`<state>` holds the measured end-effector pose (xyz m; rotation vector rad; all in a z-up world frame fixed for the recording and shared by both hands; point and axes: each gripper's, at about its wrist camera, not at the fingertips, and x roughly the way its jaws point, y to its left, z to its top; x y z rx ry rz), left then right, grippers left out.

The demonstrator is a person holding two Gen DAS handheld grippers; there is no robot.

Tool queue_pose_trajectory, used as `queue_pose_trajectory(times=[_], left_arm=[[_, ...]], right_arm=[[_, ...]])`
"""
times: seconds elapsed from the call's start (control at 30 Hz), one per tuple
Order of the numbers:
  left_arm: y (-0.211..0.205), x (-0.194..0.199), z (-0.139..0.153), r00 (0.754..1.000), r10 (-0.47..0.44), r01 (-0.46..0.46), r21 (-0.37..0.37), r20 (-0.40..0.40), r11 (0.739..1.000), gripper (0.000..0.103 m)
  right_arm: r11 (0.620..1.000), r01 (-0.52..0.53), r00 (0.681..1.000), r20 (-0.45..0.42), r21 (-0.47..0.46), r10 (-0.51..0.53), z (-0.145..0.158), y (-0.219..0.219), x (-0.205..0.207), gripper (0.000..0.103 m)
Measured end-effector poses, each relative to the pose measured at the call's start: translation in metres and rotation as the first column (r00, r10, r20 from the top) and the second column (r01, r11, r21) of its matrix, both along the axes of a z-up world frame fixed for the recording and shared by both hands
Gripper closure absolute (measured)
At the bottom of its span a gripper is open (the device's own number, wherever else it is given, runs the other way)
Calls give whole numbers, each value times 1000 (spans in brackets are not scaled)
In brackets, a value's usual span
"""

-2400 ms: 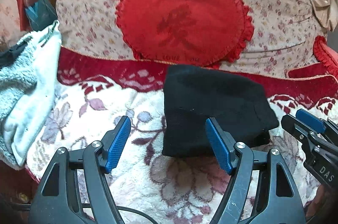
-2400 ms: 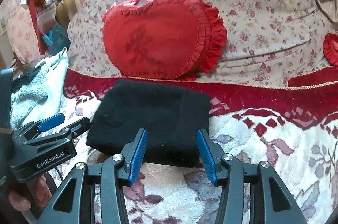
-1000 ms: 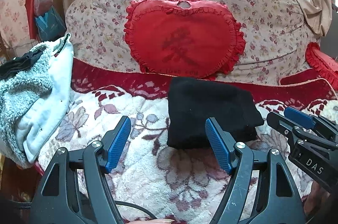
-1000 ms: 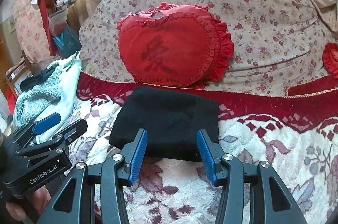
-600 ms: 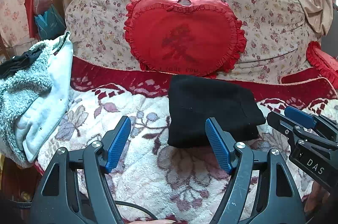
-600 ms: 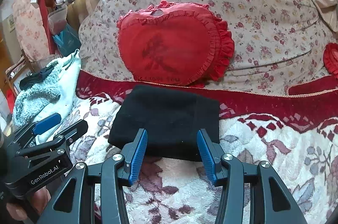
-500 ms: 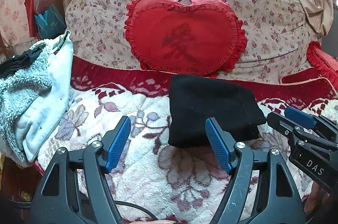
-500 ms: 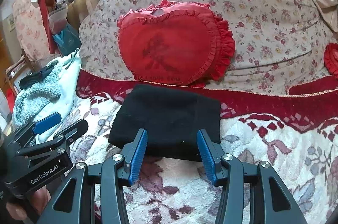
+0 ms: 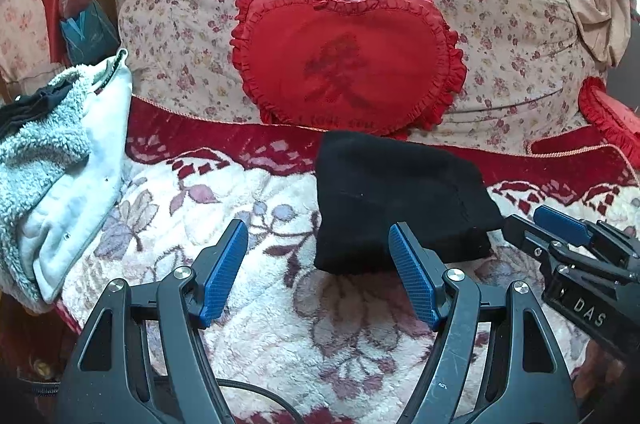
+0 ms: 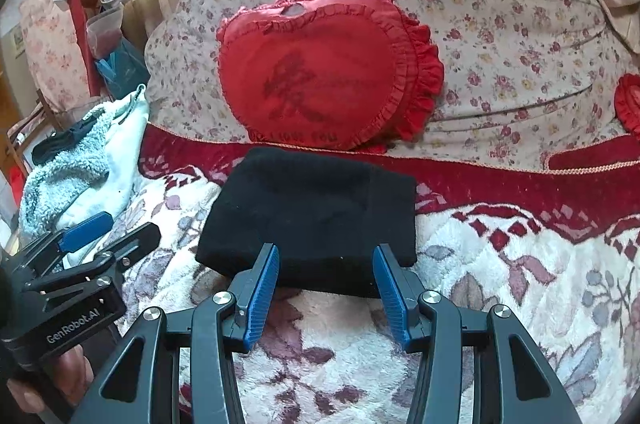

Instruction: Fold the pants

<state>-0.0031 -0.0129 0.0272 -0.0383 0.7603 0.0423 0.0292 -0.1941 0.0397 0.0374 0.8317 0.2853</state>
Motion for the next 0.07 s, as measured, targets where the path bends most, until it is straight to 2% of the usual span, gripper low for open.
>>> queue_pose_trajectory(times=[0.07], left_arm=[[0, 3, -6, 1000, -5, 5, 7, -12, 1000, 29]], right_arm=[[1000, 8, 1000, -6, -1, -8, -6, -5, 3, 56]])
